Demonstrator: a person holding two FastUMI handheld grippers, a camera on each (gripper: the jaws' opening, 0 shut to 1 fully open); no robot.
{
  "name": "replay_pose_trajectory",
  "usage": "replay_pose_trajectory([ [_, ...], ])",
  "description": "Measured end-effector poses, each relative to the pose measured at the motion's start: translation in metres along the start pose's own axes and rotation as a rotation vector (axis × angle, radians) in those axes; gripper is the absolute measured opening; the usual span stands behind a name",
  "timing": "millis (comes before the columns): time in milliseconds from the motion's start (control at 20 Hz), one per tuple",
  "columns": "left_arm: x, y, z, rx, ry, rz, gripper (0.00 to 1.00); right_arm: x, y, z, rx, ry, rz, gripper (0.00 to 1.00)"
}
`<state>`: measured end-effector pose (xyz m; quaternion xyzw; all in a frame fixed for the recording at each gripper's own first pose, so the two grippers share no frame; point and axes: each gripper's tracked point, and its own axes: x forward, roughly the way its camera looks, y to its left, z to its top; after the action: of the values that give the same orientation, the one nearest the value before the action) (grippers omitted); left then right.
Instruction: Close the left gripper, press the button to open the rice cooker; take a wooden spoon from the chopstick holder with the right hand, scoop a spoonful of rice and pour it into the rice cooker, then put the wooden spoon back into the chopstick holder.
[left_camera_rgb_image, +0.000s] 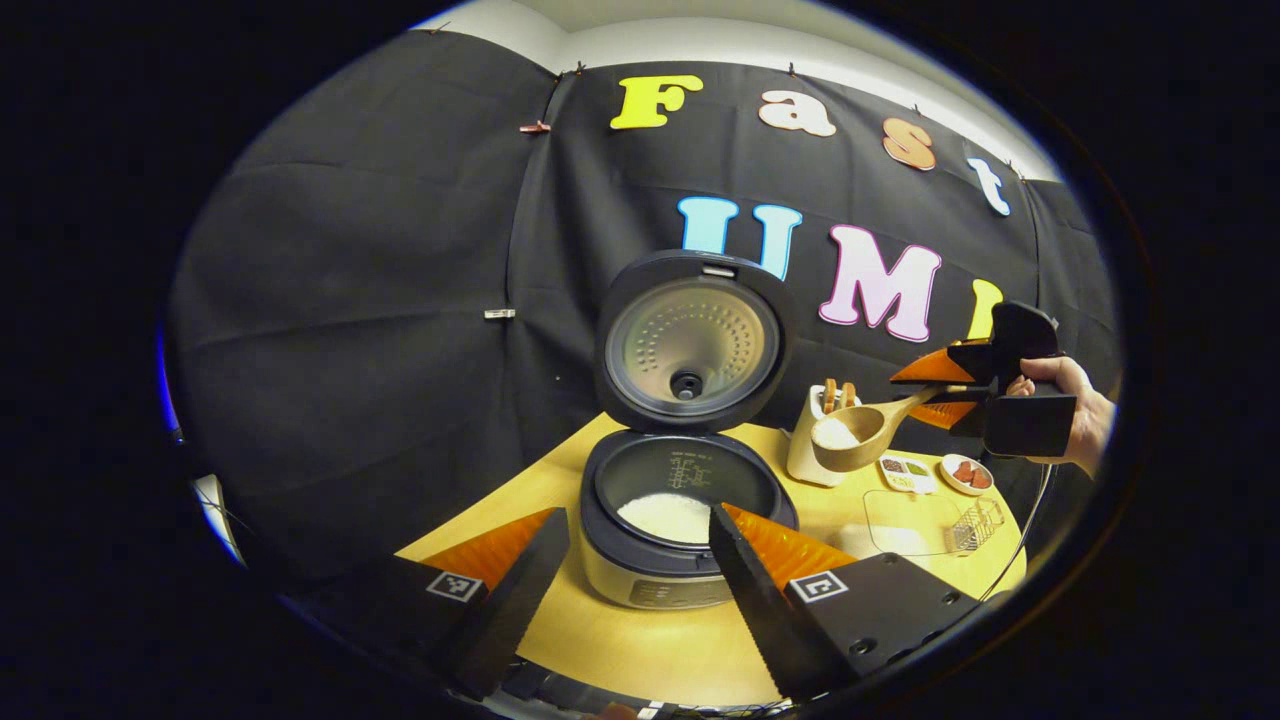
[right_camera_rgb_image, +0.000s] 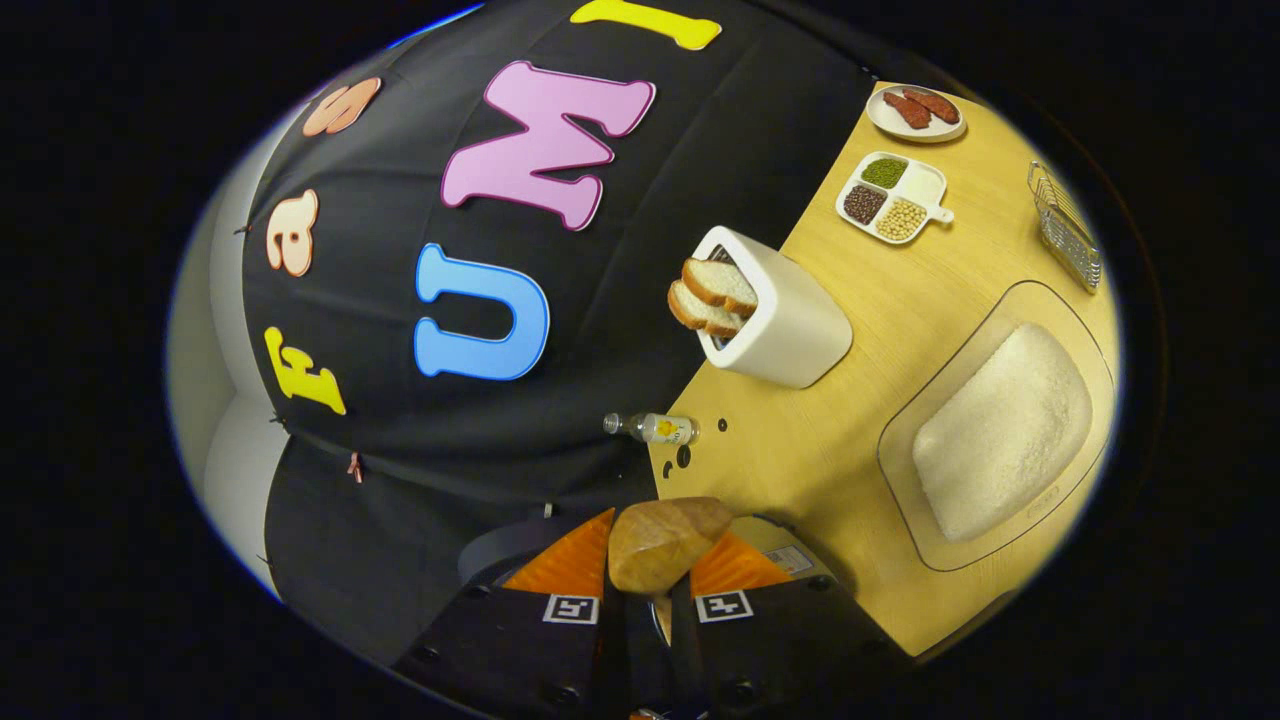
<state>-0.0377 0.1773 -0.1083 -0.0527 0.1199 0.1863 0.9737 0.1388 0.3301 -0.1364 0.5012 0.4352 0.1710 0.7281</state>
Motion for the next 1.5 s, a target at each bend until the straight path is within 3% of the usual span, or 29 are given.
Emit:
replay_pose_trajectory([
  [250, 0.008, 0.025, 0.005, -0.034, -0.001, 0.034, 0.96, 0.03, 0.027, -0.043, -0.127, 0.064, 0.036, 0.21],
  [650, 0.018, 0.068, -0.002, -0.053, 0.023, 0.1, 0.92, 0.074, 0.043, -0.09, -0.54, 0.049, 0.054, 0.21],
  [900, 0.018, 0.079, -0.004, -0.064, 0.03, 0.115, 0.96, 0.087, 0.04, -0.122, -0.804, 0.046, 0.077, 0.2],
  [1200, 0.017, 0.089, -0.01, -0.069, 0.046, 0.133, 0.96, 0.088, 0.042, -0.156, -1.134, 0.055, 0.158, 0.21],
  [1300, 0.014, 0.089, -0.016, -0.071, 0.061, 0.137, 0.92, 0.083, 0.046, -0.169, -1.244, 0.062, 0.213, 0.2],
  [1350, 0.014, 0.091, -0.016, -0.071, 0.059, 0.14, 0.96, 0.08, 0.047, -0.177, -1.312, 0.067, 0.242, 0.2],
  [1500, 0.011, 0.093, -0.022, -0.074, 0.066, 0.144, 0.96, 0.076, 0.041, -0.196, -1.449, 0.099, 0.29, 0.2],
])
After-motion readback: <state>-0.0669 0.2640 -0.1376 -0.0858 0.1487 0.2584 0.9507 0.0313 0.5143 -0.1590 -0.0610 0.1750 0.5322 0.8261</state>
